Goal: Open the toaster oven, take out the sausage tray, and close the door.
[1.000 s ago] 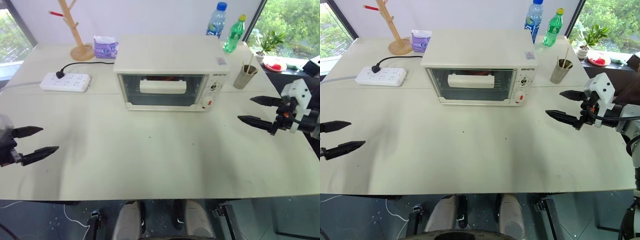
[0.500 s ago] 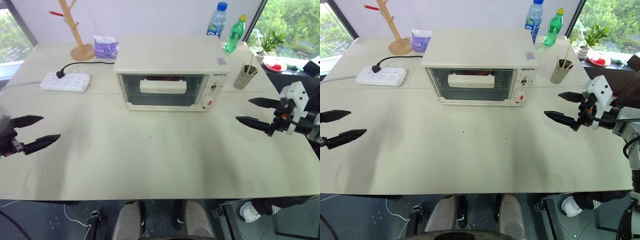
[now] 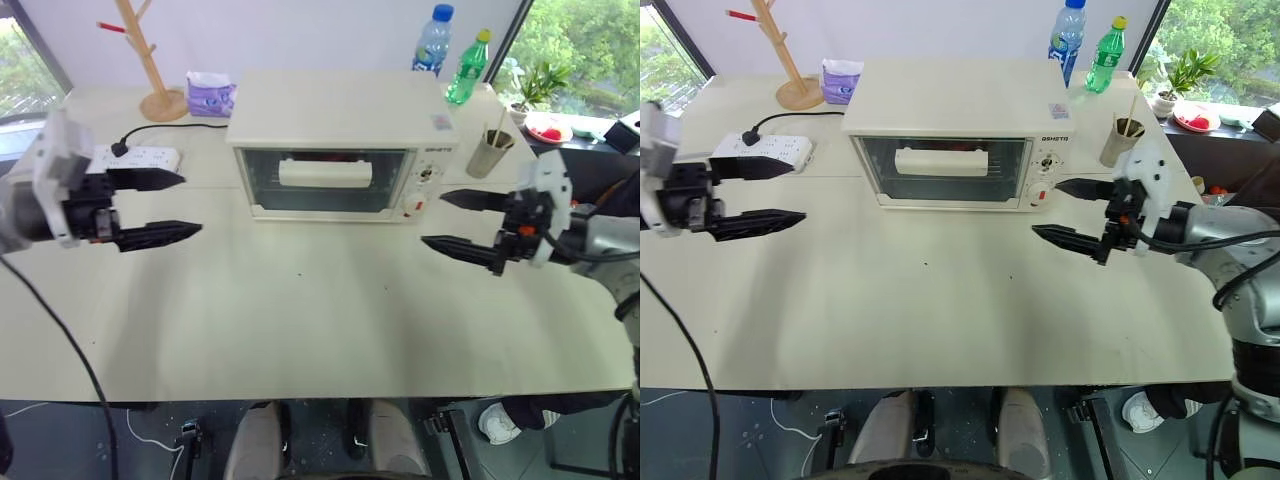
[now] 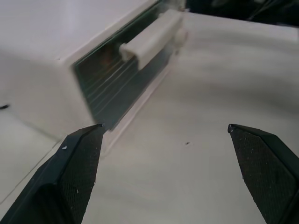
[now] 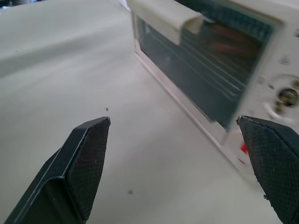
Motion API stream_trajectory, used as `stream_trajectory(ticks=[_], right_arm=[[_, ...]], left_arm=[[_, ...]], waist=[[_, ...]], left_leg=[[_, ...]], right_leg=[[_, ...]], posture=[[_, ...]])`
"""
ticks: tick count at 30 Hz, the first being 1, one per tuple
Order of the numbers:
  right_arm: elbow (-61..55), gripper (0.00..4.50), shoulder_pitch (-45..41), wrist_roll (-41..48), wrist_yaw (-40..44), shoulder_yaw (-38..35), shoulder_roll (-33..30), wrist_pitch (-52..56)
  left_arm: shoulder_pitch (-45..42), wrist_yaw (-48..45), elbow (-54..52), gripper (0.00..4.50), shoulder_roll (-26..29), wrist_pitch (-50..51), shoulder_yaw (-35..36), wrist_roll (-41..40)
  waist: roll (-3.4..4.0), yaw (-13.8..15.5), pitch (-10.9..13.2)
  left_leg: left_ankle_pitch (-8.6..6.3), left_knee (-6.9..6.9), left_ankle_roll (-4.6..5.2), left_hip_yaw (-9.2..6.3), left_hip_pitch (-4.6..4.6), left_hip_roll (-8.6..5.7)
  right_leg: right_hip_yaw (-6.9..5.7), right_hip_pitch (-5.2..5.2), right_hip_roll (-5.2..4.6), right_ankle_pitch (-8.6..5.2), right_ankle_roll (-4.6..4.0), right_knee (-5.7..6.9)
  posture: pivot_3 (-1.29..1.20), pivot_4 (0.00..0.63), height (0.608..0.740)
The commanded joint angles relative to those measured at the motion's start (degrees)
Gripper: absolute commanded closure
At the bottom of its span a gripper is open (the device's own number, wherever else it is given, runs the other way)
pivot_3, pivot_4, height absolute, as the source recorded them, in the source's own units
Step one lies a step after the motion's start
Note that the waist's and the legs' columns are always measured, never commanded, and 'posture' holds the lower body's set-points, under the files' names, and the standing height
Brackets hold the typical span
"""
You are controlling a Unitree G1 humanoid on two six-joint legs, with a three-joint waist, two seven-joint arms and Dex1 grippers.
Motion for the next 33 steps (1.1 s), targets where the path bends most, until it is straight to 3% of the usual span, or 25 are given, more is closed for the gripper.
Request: stream_trajectory(ticks=[1,6,11,16,22,33], right_arm=[[-1.5,0.00,-4.4,-1.3,-2.6,4.3,3.1,-0.6],[3.7,0.00,-9.7,-5.8,-4.5,10.2,8.1,-3.0],[11.6,0.00,-15.1,-10.6,-6.0,13.9,13.6,-6.5],[13.2,0.00,-16.6,-12.1,-3.7,15.3,15.2,-9.0],[7.7,0.00,-15.8,-7.0,-0.4,14.1,16.3,-6.3],[0.6,0.00,-11.6,-5.3,-1.3,14.6,16.9,-3.5]], left_arm=[[-6.0,-3.5,2.0,0.02,-1.6,-1.9,-6.0,2.0],[-11.2,-5.2,5.0,0.02,-4.7,-2.6,-10.0,3.9],[-10.5,-5.9,4.7,0.02,-5.6,-3.0,-10.3,4.6],[-10.3,-5.7,4.9,0.02,-5.5,-2.6,-9.8,4.7],[-11.0,-5.5,6.6,0.02,-5.3,-2.9,-9.9,5.6],[-19.1,-2.5,12.3,0.02,-11.5,-1.3,-10.8,6.1]], waist=[[0.00,-0.1,0.0],[-0.01,0.0,0.0],[-0.01,0.0,0.0],[-0.01,0.1,0.0],[-0.01,-0.1,0.0],[-0.02,-0.1,0.0]], left_leg=[[0.00,0.03,0.00,0.00,0.00,0.00],[0.01,0.06,0.00,-0.02,-0.03,0.00],[0.01,0.08,0.01,-0.05,-0.05,0.01],[0.02,0.08,0.00,-0.09,-0.07,0.01],[0.02,0.10,0.00,-0.10,-0.06,0.01],[0.02,0.09,0.00,-0.12,-0.06,0.03]], right_leg=[[0.00,0.01,0.02,0.00,0.00,0.02],[0.00,-0.01,0.06,0.00,0.00,0.03],[0.01,-0.01,0.07,0.00,0.00,0.05],[0.01,-0.01,0.07,0.00,0.00,0.06],[0.01,0.00,0.08,0.01,0.01,0.08],[0.01,-0.01,0.13,0.01,0.01,0.10]], posture=[[0.00,0.150,0.722],[0.00,0.150,0.722],[0.00,0.150,0.722],[0.00,0.150,0.722],[0.00,0.150,0.722],[0.00,0.150,0.722]])
